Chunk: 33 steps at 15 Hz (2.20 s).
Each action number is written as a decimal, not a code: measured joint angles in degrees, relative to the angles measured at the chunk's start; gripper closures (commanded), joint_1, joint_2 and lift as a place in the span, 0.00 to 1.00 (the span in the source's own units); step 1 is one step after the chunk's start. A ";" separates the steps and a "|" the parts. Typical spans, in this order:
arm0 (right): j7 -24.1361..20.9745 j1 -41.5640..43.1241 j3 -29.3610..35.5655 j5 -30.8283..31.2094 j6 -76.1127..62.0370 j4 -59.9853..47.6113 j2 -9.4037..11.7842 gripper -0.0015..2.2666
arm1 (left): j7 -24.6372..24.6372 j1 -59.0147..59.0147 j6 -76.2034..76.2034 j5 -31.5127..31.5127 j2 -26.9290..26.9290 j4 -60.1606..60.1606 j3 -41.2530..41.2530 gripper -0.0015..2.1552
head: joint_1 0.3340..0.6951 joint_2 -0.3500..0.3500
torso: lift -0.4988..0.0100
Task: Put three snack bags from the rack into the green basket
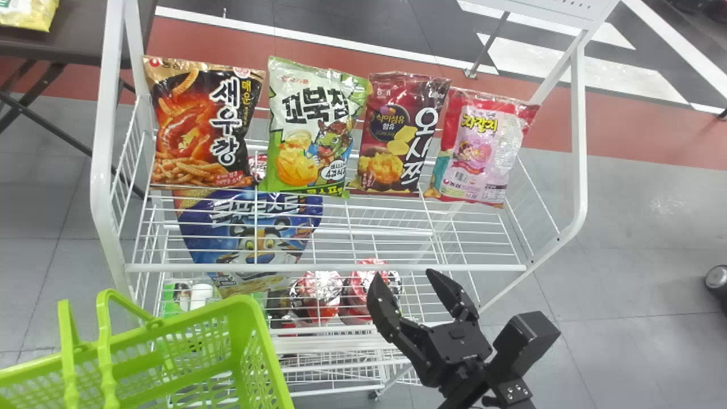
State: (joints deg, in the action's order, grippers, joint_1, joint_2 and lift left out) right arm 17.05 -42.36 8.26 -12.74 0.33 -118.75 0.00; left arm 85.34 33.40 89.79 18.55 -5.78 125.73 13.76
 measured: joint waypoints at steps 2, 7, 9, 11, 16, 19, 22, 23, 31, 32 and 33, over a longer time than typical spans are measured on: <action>0.00 0.08 0.00 0.00 0.07 0.00 0.00 0.04 | 0.00 -0.01 0.00 0.00 0.05 -0.06 0.01 1.00 | 1.00 0.00 | 0.98; 0.00 0.55 -0.53 0.12 0.25 0.00 0.00 0.04 | 0.01 -0.09 -0.17 0.00 0.15 -0.39 -0.13 1.00 | 1.00 0.00 | 0.98; -0.07 1.17 -0.95 0.28 0.98 0.02 0.00 0.04 | 0.08 -0.09 -0.18 0.00 0.15 -0.44 -0.14 1.00 | 1.00 0.02 | 0.98; -0.79 2.43 -2.10 0.81 2.03 0.20 0.00 0.04 | 0.06 -0.09 -0.18 0.01 0.15 -0.49 -0.14 1.00 | 1.00 0.05 | 0.98; -3.50 10.39 -8.66 4.13 6.63 2.99 0.00 0.05 | 0.87 -0.01 -0.34 0.00 0.27 -1.26 -0.23 1.00 | 1.00 0.24 | 0.98; -7.58 18.41 -14.73 6.86 10.23 6.87 0.00 0.05 | 0.97 0.27 -0.55 0.02 0.48 -1.52 -0.33 1.00 | 1.00 0.40 | 0.98; -12.36 27.88 -20.79 9.04 11.89 13.69 0.00 0.05 | 1.08 0.63 -0.92 0.01 0.59 -1.58 -0.40 1.00 | 1.00 0.49 | 0.98; -12.91 31.26 -22.62 9.26 12.00 16.66 0.00 0.05 | 1.06 0.68 -1.04 0.01 0.60 -1.66 -0.40 1.00 | 1.00 0.56 | 0.98; -16.46 51.38 -28.30 7.73 2.78 41.49 0.00 0.21 | 1.58 0.69 -1.84 0.21 0.68 -1.98 -0.41 1.00 | 1.00 0.62 | 0.98; -15.28 53.31 -28.77 7.12 1.44 43.92 0.00 0.33 | 1.62 0.65 -1.96 0.24 0.68 -2.03 -0.45 1.00 | 1.00 0.63 | 0.98; -13.66 54.56 -29.09 6.45 1.12 45.30 0.00 0.51 | 1.66 0.63 -2.04 0.25 0.68 -2.05 -0.47 1.00 | 1.00 0.64 | 0.98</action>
State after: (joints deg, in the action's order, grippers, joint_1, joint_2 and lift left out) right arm 3.39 12.19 -20.83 -6.29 1.44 -73.44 0.00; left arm 87.01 34.03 87.75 18.80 -5.09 123.68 13.29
